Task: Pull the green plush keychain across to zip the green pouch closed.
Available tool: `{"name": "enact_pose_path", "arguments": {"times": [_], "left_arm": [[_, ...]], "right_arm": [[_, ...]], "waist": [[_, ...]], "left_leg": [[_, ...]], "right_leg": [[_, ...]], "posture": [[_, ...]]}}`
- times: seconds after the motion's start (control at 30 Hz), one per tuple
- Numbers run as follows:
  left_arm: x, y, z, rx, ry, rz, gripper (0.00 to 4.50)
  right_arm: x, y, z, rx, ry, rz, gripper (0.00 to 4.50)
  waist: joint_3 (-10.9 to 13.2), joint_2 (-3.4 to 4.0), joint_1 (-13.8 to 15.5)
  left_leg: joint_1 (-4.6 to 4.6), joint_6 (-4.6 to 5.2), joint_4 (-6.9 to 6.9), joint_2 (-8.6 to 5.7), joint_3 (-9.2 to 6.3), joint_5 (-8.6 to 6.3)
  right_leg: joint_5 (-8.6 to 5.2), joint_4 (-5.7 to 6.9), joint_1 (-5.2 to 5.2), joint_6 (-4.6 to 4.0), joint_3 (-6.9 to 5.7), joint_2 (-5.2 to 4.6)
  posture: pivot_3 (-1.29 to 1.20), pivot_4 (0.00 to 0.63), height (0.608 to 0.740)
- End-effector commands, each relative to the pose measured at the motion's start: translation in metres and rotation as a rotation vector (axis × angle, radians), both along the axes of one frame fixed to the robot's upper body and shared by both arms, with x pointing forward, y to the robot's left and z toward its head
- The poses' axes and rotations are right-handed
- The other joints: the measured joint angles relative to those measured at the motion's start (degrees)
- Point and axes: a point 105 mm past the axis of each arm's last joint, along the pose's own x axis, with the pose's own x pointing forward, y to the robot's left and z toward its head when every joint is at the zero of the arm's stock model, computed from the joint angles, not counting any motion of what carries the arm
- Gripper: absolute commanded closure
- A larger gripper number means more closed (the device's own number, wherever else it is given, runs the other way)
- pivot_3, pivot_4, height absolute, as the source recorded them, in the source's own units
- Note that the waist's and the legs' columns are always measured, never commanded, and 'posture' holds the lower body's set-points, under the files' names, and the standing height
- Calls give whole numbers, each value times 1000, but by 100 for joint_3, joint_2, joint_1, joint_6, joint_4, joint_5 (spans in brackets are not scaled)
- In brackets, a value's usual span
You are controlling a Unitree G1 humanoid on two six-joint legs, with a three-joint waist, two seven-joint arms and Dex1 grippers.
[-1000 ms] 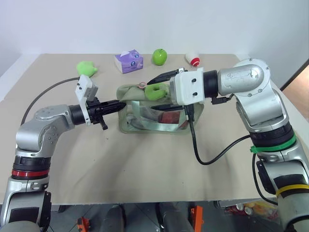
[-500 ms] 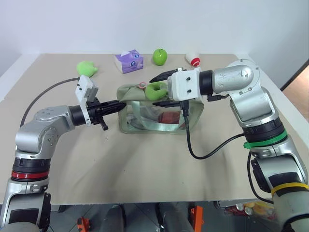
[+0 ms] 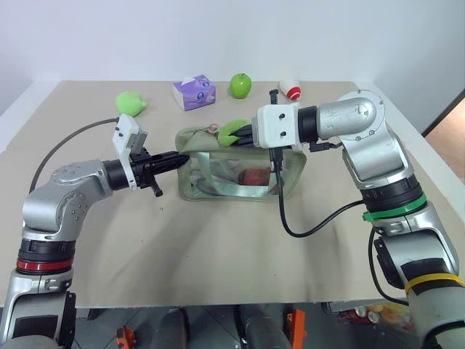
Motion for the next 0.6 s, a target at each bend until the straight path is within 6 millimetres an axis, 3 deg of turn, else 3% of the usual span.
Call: {"name": "enact_pose_path", "arguments": {"times": [0.03, 0.3, 0.4, 0.6], "left_arm": [[-2, 1, 8, -20, -28, 0, 4500], [-1, 2, 6, -26, -19, 5, 4500], [-1, 2, 5, -29, -16, 3, 4500], [-1, 1, 4, -32, -11, 2, 4500]], "right_arm": [[-6, 0, 26, 82, -6, 29, 4459], [-6, -10, 55, 228, 91, 28, 4459], [0, -32, 60, 236, 105, -24, 4459], [6, -75, 53, 135, 86, -140, 4459]], "waist": [[0, 0, 0], [0, 0, 0], [0, 0, 0], [0, 0, 8]], "left_leg": [[0, 0, 0, 0, 0, 0], [0, 0, 0, 0, 0, 0], [0, 0, 0, 0, -1, 0], [-2, 0, -2, -2, 1, 0]], "right_leg": [[0, 0, 0, 0, 0, 0], [0, 0, 0, -2, 0, 0], [0, 0, 0, -2, -1, 0], [-1, -2, 0, -1, 0, -2]], "posture": [[0, 150, 740], [0, 150, 740], [0, 150, 740], [0, 150, 740]]}}
